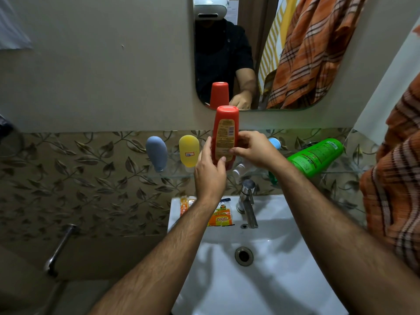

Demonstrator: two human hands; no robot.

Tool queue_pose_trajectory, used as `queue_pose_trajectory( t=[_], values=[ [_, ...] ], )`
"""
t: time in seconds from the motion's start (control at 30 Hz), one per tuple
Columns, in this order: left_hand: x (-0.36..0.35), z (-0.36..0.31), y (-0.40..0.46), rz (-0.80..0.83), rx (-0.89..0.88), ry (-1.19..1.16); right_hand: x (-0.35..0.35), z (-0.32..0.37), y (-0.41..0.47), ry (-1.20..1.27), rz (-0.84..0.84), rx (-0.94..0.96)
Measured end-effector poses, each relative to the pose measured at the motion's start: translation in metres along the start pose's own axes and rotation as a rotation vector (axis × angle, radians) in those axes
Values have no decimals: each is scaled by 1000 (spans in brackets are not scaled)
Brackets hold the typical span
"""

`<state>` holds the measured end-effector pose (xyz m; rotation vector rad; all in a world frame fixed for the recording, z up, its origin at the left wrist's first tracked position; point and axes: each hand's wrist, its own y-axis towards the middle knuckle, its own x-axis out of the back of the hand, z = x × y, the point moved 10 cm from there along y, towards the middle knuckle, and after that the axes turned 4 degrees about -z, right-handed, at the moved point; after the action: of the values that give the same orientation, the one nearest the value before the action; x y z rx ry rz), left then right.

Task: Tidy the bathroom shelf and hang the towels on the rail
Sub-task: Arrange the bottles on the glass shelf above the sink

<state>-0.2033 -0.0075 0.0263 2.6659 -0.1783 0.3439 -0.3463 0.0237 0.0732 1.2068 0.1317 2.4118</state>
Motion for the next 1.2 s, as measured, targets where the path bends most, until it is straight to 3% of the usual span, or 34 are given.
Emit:
queue_pose_trajectory(
  t=[0.17, 0.43, 0.67, 0.83, 0.97, 1.2],
  values=[
    [12, -1, -19, -106, -25, 11, 3, 0, -2, 2, -17, 4],
    [-22, -3, -36, 106, -69, 220, 34, -13, -10, -89, -133, -1],
    [-28, -6, -35, 84, -10, 268, 50, -23, -20, -201, -113, 4],
    [-20, -31, -27, 2, -31, 164, 43, -29, -28, -320, 9, 26],
    [-16, -64, -17, -44, -69, 36, 54, -24, -29, -294, -72, 136],
    [-35, -73, -17, 22, 9, -328, 81, -51, -24, 189, -125, 9]
  ],
)
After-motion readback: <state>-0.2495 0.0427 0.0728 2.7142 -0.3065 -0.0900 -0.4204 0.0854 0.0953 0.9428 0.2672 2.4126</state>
